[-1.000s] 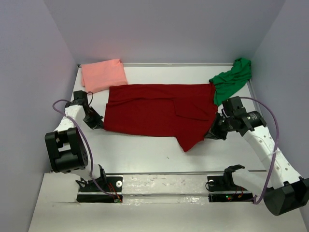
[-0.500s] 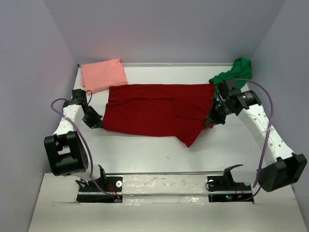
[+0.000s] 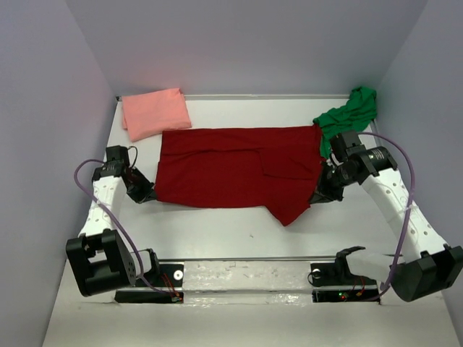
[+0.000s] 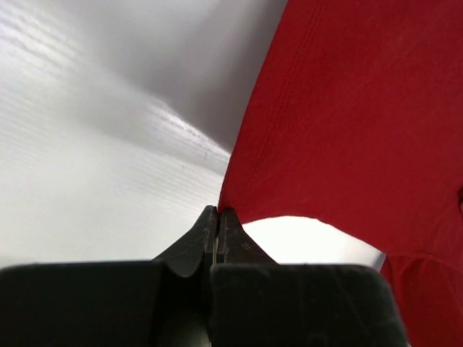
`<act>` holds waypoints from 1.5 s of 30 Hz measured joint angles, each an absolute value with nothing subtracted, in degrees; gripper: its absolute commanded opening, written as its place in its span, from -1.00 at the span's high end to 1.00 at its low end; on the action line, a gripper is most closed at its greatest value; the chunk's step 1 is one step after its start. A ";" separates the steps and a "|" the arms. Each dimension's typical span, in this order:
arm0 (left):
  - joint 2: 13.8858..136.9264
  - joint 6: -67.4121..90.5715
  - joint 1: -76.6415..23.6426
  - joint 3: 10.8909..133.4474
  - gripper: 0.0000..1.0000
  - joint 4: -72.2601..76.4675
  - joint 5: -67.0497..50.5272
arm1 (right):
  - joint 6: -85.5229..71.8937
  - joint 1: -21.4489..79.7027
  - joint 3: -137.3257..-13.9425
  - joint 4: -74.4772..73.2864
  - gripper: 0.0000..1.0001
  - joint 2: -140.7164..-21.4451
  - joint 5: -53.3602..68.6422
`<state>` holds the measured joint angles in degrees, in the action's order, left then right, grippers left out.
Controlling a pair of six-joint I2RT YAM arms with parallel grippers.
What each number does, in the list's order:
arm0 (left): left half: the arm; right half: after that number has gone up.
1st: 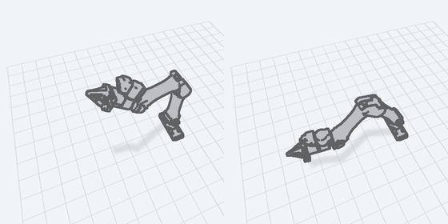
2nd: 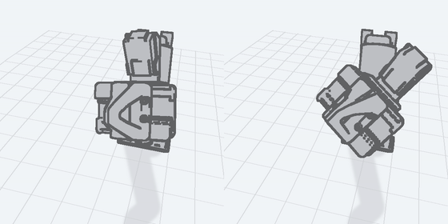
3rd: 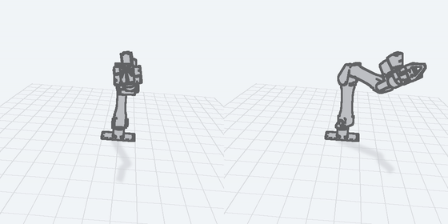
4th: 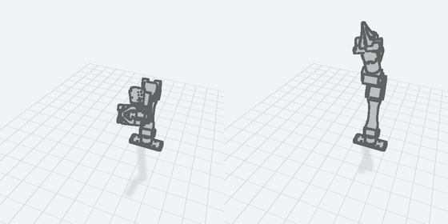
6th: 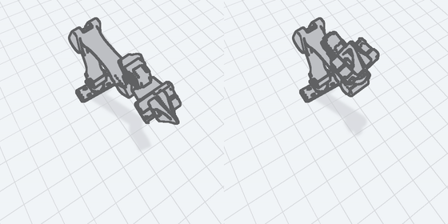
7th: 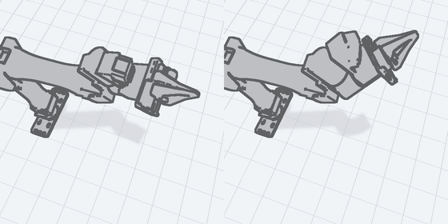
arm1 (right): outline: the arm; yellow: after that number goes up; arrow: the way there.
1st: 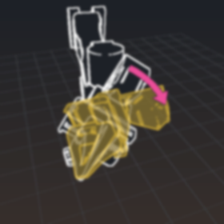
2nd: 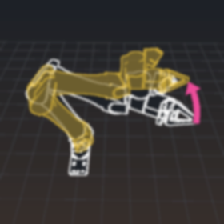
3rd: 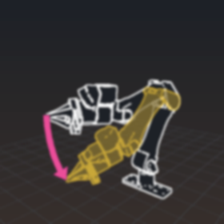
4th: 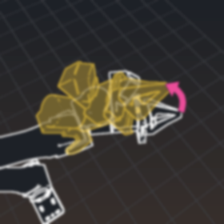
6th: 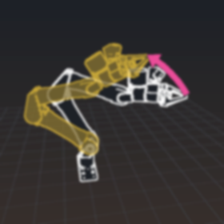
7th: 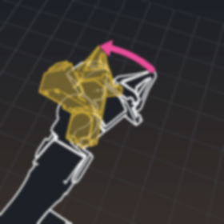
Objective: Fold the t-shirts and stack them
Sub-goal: Fold the tshirt
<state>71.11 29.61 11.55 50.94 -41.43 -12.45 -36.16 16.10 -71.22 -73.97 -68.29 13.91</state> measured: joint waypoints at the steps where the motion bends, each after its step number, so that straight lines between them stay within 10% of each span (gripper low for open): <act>1: 70.41 29.71 11.55 50.04 1.00 -41.45 -12.60 | -36.14 16.10 -70.13 -74.59 1.00 -67.20 14.20; 27: 57.28 30.87 10.85 42.46 1.00 -45.76 -13.04 | -36.86 16.03 -63.22 -76.75 1.00 -54.87 17.98; 45: 65.41 31.35 10.83 50.81 1.00 -45.95 -11.31 | -33.85 15.84 -78.83 -77.56 1.00 -69.89 14.02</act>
